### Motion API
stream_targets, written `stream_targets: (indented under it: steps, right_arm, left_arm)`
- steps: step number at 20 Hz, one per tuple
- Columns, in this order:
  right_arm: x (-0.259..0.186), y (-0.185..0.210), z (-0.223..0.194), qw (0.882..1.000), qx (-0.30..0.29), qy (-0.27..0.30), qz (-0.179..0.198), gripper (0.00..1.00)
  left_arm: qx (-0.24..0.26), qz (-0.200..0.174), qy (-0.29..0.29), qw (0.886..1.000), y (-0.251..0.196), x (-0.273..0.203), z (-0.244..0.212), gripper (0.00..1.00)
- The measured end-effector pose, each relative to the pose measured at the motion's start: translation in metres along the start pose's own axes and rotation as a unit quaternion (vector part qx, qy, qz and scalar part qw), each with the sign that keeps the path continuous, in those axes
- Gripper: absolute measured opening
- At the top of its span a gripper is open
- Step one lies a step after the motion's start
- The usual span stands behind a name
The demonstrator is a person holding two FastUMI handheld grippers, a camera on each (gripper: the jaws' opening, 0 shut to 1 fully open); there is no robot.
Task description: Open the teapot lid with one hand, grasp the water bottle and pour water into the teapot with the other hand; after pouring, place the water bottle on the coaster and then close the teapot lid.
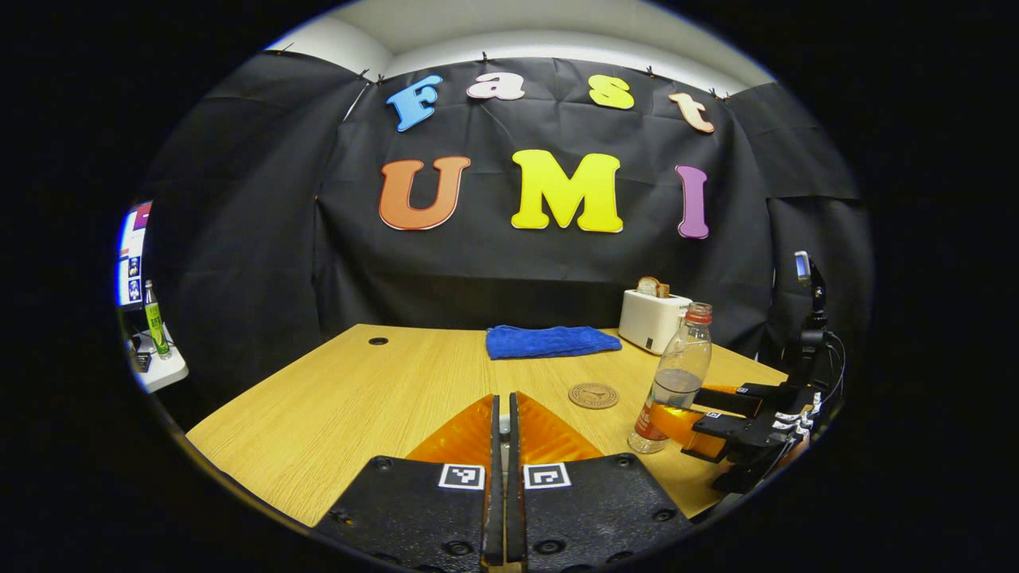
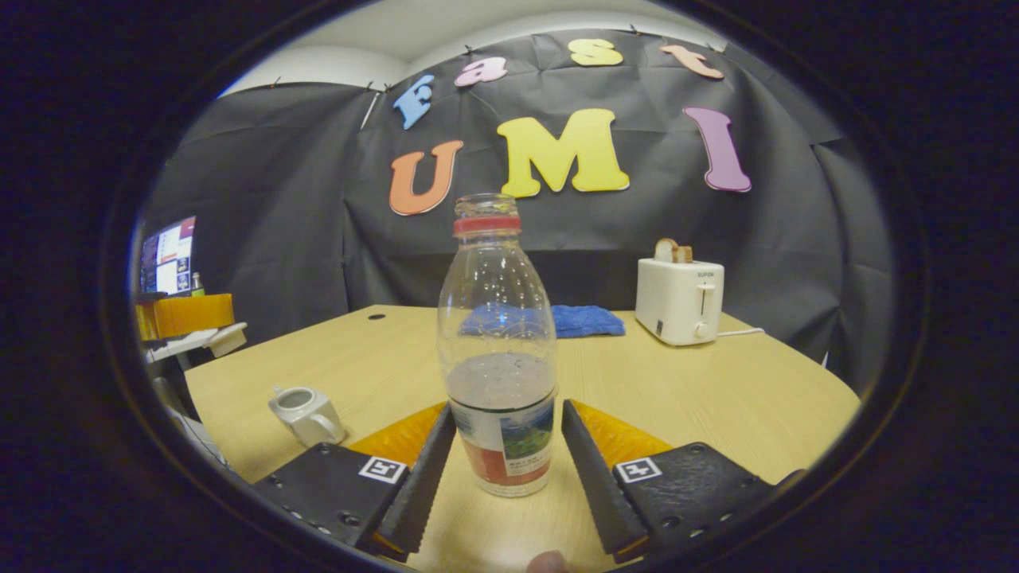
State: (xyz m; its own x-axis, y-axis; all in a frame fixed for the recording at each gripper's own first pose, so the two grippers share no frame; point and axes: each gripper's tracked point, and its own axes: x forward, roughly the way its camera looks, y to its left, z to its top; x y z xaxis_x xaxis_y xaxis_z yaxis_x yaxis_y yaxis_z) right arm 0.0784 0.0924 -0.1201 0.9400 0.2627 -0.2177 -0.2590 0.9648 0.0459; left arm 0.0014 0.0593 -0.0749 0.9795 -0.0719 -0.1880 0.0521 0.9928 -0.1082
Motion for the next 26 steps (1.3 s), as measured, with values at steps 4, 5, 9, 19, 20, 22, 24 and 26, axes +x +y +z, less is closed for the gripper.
stream_targets:
  steps: [4,5,9,19,20,22,24,26]
  right_arm:
    - [-0.001,0.010,0.005,0.998,-0.055,-0.002,0.001,0.72]
    - [-0.001,0.013,0.008,0.997,-0.083,-0.002,0.000,0.70]
    - [0.000,0.019,0.020,0.973,-0.228,-0.015,-0.017,0.71]
    - [0.031,0.026,0.032,0.861,-0.505,-0.022,-0.055,0.71]
    - [0.033,0.031,0.032,0.849,-0.525,-0.023,-0.054,0.71]
    - [0.029,0.037,0.034,0.822,-0.567,-0.032,-0.052,0.71]
    - [0.030,0.043,0.036,0.792,-0.607,-0.043,-0.056,0.71]
    - [0.033,0.046,0.040,0.762,-0.642,-0.057,-0.062,0.71]
  left_arm:
    - [-0.007,0.007,0.002,1.000,0.010,-0.001,-0.004,0.04]
    - [-0.009,0.007,-0.001,1.000,0.013,-0.002,-0.003,0.04]
    - [-0.006,0.010,-0.014,1.000,0.022,-0.004,0.001,0.04]
    - [-0.010,0.030,-0.007,0.999,0.050,-0.007,-0.010,0.04]
    - [-0.011,0.032,-0.005,0.999,0.054,-0.008,-0.012,0.04]
    - [-0.014,0.037,-0.004,0.999,0.059,-0.009,-0.013,0.04]
    - [-0.014,0.043,-0.004,0.999,0.065,-0.011,-0.013,0.04]
    - [-0.016,0.046,-0.005,0.999,0.069,-0.013,-0.014,0.04]
